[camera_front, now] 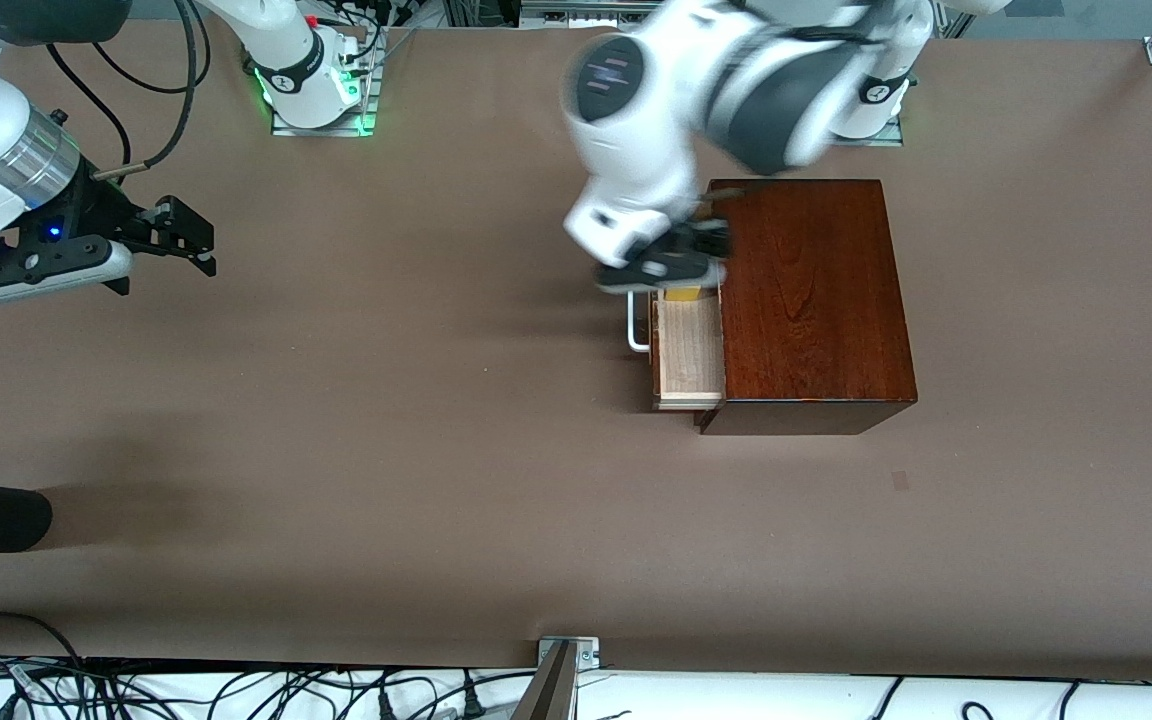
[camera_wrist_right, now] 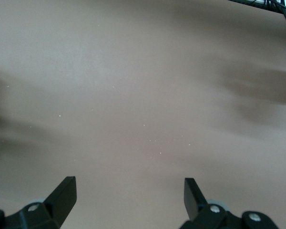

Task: Open drawer, take yellow block, close drawer

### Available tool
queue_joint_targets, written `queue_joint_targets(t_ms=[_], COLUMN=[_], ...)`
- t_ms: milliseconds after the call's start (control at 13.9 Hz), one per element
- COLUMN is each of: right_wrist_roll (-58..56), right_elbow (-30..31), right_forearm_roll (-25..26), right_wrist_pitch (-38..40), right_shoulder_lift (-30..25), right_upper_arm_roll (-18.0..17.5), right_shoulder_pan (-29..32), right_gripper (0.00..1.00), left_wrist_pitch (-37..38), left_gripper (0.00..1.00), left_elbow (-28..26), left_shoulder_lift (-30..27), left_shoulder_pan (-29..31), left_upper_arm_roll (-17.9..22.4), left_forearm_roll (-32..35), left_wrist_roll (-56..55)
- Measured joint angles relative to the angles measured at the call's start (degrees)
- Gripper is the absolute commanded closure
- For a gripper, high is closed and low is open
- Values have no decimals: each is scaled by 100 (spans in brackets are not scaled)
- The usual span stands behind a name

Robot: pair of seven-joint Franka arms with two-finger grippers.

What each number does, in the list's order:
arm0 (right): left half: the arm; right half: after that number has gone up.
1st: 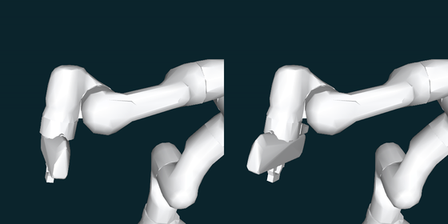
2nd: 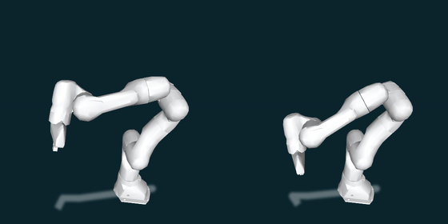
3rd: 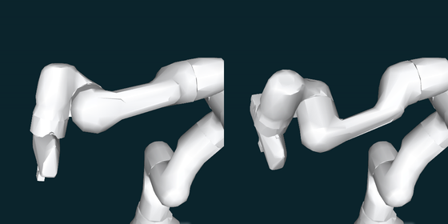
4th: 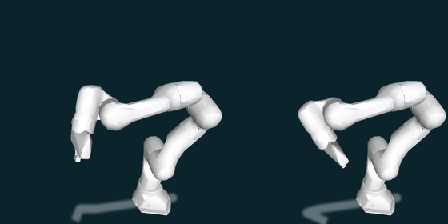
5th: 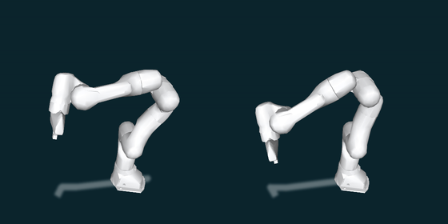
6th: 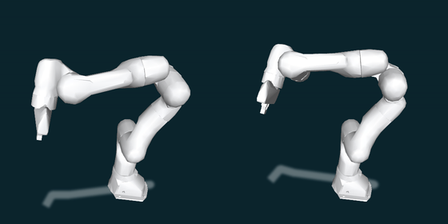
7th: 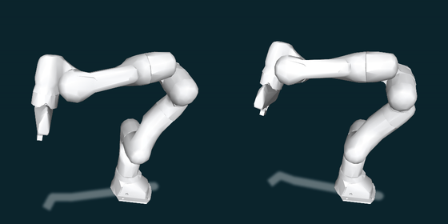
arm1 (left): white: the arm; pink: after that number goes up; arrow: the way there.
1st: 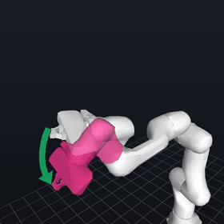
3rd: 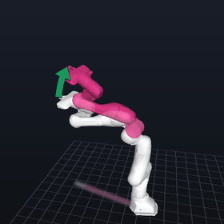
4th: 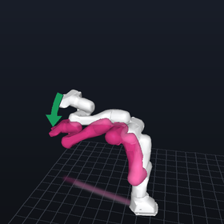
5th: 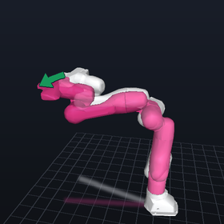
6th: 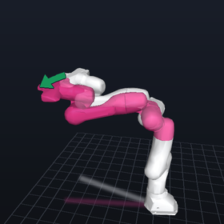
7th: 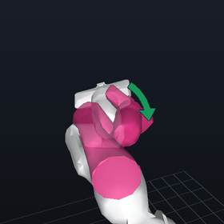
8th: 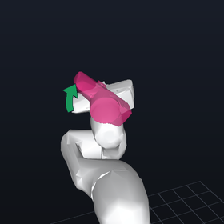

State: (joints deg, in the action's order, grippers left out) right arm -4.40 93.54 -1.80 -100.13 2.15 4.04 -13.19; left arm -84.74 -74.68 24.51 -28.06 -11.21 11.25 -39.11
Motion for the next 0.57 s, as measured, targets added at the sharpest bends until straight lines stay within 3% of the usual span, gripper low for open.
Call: queue_joint_targets(t_ms=[287, 430, 574], right_wrist_roll=[0, -1, -3], right_elbow=[15, 12, 9], right_forearm_roll=[1, 1, 1], right_wrist_pitch=[-3, -53, -61], right_shoulder_lift=[259, 431, 482], right_upper_arm_roll=[-16, -22, -31], right_shoulder_pan=[-21, -28, -39], right_gripper=[0, 0, 0], left_wrist_pitch=[302, 227, -295], left_gripper=[0, 0, 0], left_elbow=[-102, -365, -956], left_shoulder_lift=[-309, -543, -1010], left_shoulder_pan=[1331, 1671, 1742], left_upper_arm_roll=[51, 176, 588], left_forearm_roll=[-372, -389, -484], left_wrist_roll=[1673, 2335, 3099])
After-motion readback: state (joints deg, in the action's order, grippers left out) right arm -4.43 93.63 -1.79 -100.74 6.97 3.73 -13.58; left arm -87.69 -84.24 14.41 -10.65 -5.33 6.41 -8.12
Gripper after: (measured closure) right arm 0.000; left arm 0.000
